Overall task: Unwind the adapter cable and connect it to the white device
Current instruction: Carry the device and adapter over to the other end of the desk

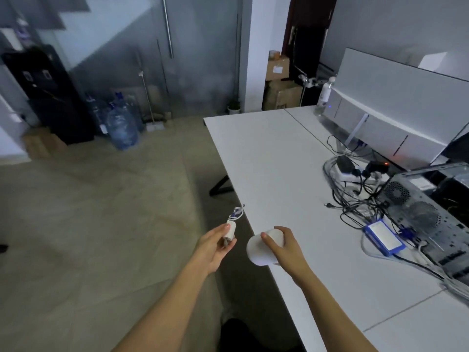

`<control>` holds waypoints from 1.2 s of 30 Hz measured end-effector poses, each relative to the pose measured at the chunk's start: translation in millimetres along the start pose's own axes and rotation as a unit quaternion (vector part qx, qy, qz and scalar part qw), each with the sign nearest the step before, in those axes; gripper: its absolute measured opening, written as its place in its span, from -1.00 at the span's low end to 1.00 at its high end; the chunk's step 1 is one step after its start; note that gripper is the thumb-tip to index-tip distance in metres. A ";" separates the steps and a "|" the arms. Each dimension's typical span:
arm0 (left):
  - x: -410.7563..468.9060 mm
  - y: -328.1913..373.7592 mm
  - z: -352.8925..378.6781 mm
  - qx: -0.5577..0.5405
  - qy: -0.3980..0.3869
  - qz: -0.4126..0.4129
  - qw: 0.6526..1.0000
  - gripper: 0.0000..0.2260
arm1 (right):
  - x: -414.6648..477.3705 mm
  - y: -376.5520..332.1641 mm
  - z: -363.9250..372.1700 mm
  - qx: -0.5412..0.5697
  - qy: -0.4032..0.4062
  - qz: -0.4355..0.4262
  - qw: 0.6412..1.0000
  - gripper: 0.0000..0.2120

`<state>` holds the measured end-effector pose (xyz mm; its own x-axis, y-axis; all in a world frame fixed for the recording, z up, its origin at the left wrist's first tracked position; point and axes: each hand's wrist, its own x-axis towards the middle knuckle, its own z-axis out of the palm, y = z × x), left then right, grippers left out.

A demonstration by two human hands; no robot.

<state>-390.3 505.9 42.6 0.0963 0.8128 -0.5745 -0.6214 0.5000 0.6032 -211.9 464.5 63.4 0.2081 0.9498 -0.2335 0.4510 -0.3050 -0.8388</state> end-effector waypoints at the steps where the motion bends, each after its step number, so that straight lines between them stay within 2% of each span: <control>1: 10.5 9.4 1.6 0.000 0.004 0.004 1.000 -0.93 | 12.9 -5.4 4.3 0.000 -0.005 -0.005 1.000 -0.39; 6: 68.4 61.8 17.7 0.010 0.024 0.012 1.000 -0.95 | 90.4 -33.5 24.0 0.011 -0.016 -0.013 1.000 -0.34; 10: 119.6 112.4 36.8 0.025 0.033 0.021 0.999 -0.95 | 162.6 -61.4 38.1 0.016 -0.015 -0.022 1.000 -0.44; 15: 173.6 156.6 54.5 0.017 0.037 0.028 0.999 -0.97 | 234.9 -95.9 50.4 0.007 -0.033 -0.045 0.998 -0.39; 20: 207.1 180.0 57.4 0.002 0.051 0.023 0.998 -0.96 | 273.0 -115.7 63.0 0.005 -0.038 -0.035 0.999 -0.30; 25: 240.9 205.8 59.9 -0.004 0.049 0.010 0.999 -0.88 | 307.6 -125.4 76.0 0.013 -0.032 -0.021 0.999 -0.37; 28: 267.7 223.2 60.4 0.011 0.040 -0.002 0.999 -0.93 | 332.1 -135.6 87.4 0.009 -0.022 -0.007 1.000 -0.43; 32: 310.6 256.4 63.3 0.026 0.025 -0.014 0.999 -0.93 | 367.7 -158.3 103.3 0.002 -0.007 -0.005 1.000 -0.33; 36: 352.4 304.1 71.0 0.049 0.006 -0.011 0.999 -0.96 | 414.6 -185.9 118.5 -0.007 0.008 -0.001 1.000 -0.47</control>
<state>-490.2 965.6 62.8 0.1002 0.7980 -0.5943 -0.5406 0.5451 0.6408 -312.3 923.2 64.2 0.2218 0.9490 -0.2240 0.4634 -0.3047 -0.8321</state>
